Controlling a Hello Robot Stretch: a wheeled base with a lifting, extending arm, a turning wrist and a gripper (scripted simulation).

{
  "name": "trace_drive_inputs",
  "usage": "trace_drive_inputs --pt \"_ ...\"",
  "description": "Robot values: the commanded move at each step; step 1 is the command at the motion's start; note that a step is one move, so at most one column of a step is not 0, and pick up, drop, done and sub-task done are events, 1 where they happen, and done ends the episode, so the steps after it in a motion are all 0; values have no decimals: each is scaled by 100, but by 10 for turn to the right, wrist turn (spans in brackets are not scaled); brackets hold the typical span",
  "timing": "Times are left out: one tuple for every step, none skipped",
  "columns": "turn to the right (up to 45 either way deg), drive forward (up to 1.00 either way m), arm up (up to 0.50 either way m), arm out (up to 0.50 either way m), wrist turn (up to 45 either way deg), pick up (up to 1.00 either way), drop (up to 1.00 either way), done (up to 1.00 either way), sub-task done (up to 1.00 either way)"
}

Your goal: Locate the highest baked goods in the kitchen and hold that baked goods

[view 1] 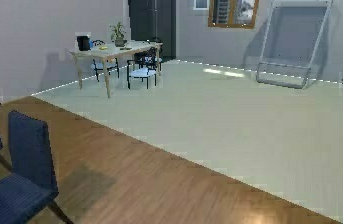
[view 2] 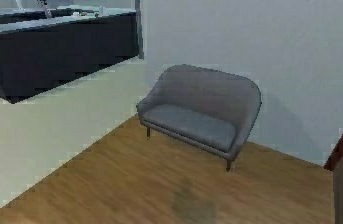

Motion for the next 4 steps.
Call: trace_drive_inputs --pt "450 0 0 0 0 0 0 0 0" --pt "30 0 0 0 0 0 0 0 0" --pt "0 5 0 0 0 0 0 0 0" --pt "-450 0 0 0 0 0 0 0 0"
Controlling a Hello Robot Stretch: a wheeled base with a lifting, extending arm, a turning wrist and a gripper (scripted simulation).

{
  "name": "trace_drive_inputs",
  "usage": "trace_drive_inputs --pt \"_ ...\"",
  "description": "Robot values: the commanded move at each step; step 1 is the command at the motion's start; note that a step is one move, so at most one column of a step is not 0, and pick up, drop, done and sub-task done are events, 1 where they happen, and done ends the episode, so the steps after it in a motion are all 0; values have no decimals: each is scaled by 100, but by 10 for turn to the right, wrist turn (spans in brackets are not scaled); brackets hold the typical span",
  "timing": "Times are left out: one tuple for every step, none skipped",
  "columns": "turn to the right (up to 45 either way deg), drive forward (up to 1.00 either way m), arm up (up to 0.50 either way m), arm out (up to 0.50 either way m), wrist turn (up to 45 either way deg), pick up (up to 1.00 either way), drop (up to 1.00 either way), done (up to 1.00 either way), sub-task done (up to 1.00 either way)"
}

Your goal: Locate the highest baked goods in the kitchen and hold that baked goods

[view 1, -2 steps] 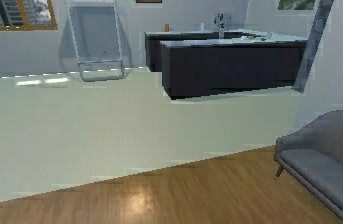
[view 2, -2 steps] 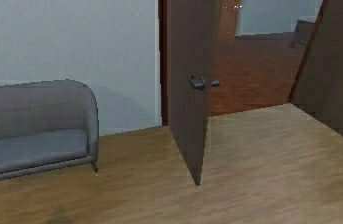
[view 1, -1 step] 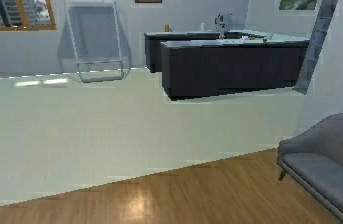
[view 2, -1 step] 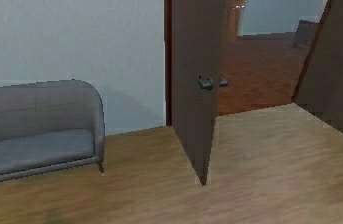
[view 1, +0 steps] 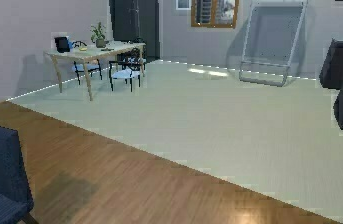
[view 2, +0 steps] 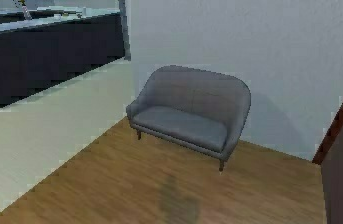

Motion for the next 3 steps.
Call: trace_drive_inputs --pt "0 100 0 0 0 0 0 0 0" --pt "0 100 0 0 0 0 0 0 0" --pt "-30 0 0 0 0 0 0 0 0"
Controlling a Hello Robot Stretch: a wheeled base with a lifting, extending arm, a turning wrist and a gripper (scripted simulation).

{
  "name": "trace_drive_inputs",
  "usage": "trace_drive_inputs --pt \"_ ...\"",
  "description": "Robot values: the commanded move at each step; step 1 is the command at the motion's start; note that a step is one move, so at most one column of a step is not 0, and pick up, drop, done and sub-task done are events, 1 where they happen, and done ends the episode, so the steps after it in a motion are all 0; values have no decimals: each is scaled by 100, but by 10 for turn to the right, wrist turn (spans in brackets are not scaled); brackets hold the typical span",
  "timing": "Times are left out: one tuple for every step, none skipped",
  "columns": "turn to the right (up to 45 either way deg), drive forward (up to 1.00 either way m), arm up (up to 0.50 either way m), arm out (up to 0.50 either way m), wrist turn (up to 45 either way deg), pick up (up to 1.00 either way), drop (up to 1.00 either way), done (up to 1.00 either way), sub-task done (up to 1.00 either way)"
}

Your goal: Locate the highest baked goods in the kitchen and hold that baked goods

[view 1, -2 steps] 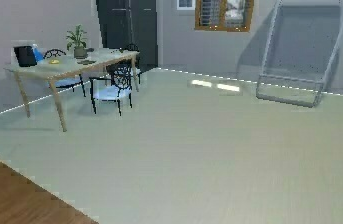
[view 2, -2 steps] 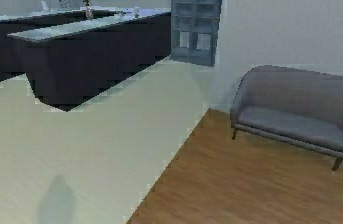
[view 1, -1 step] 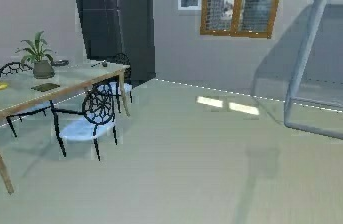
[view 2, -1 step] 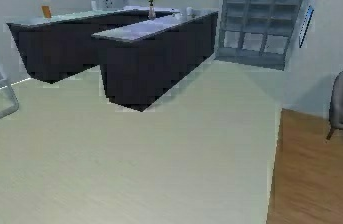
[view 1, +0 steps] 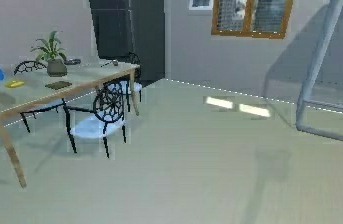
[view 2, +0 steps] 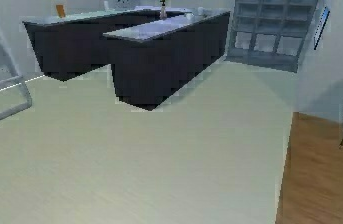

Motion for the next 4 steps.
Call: trace_drive_inputs --pt "30 0 0 0 0 0 0 0 0" --pt "0 100 0 0 0 0 0 0 0" --pt "30 0 0 0 0 0 0 0 0" --pt "0 85 0 0 0 0 0 0 0"
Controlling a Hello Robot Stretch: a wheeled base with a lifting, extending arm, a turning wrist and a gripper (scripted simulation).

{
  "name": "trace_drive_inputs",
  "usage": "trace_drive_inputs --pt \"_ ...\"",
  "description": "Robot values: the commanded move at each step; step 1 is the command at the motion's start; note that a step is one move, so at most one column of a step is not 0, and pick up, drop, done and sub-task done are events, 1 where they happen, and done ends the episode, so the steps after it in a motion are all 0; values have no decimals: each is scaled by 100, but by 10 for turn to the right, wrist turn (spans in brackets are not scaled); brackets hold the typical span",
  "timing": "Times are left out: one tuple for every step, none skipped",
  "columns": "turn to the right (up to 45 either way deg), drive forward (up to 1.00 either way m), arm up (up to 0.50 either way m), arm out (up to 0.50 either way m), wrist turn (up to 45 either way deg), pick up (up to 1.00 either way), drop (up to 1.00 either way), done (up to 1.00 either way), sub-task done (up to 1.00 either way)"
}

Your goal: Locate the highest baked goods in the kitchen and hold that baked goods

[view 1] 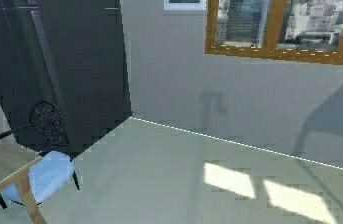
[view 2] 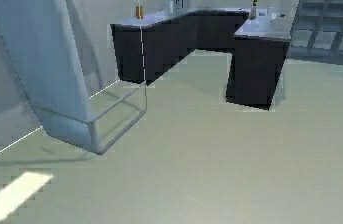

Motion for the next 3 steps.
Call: trace_drive_inputs --pt "-30 0 0 0 0 0 0 0 0" --pt "0 30 0 0 0 0 0 0 0" --pt "-450 0 0 0 0 0 0 0 0"
